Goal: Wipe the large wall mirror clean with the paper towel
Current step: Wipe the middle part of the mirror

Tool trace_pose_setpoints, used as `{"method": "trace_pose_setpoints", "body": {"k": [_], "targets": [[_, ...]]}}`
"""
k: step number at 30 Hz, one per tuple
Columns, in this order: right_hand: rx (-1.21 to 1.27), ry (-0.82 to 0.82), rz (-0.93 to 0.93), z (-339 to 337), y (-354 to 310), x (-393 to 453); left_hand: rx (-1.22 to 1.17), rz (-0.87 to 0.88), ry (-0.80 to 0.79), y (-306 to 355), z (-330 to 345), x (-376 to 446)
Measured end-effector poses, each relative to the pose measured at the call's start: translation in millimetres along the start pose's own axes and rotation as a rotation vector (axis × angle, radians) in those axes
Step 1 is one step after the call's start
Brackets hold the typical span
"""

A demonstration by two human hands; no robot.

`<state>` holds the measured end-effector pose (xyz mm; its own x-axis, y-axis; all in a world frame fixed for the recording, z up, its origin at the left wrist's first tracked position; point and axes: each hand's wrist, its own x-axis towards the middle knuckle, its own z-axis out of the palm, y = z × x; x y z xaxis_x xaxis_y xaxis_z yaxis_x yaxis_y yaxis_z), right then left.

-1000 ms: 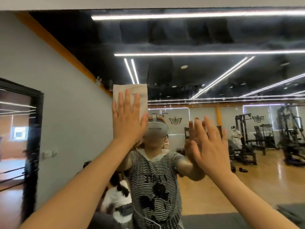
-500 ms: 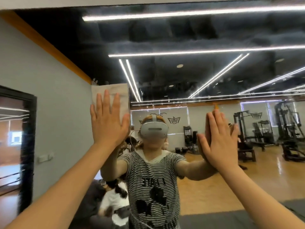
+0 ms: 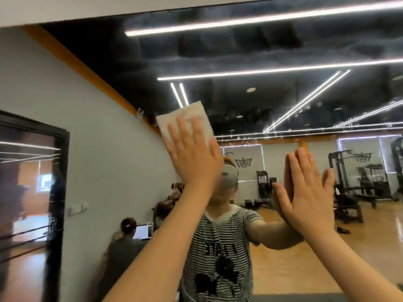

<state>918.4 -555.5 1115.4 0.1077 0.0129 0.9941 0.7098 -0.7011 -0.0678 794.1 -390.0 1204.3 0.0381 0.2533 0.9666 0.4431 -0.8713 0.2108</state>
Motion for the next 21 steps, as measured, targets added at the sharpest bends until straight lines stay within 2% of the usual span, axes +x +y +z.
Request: {"method": "trace_pose_setpoints", "body": {"k": [3, 9, 11, 16, 21], "targets": [[0.010, -0.010, 0.006, 0.3, 0.7, 0.2, 0.019, 0.158, -0.039, 17.4, 6.1, -5.0], [0.014, 0.004, -0.004, -1.9, 1.2, 1.0, 0.062, 0.341, -0.084, -27.6, -0.1, 5.5], [0.007, 0.009, -0.008, -1.9, 1.6, 0.5, 0.047, 0.305, -0.087, -42.2, -4.7, 8.6], [-0.003, 0.027, -0.008, 0.0, 2.5, 0.0, 0.046, 0.071, -0.049, -100.7, -24.1, 27.8], [-0.030, 0.027, -0.015, 0.0, 0.0, 0.2, 0.046, -0.023, -0.015, -83.9, -18.7, 28.3]]}}
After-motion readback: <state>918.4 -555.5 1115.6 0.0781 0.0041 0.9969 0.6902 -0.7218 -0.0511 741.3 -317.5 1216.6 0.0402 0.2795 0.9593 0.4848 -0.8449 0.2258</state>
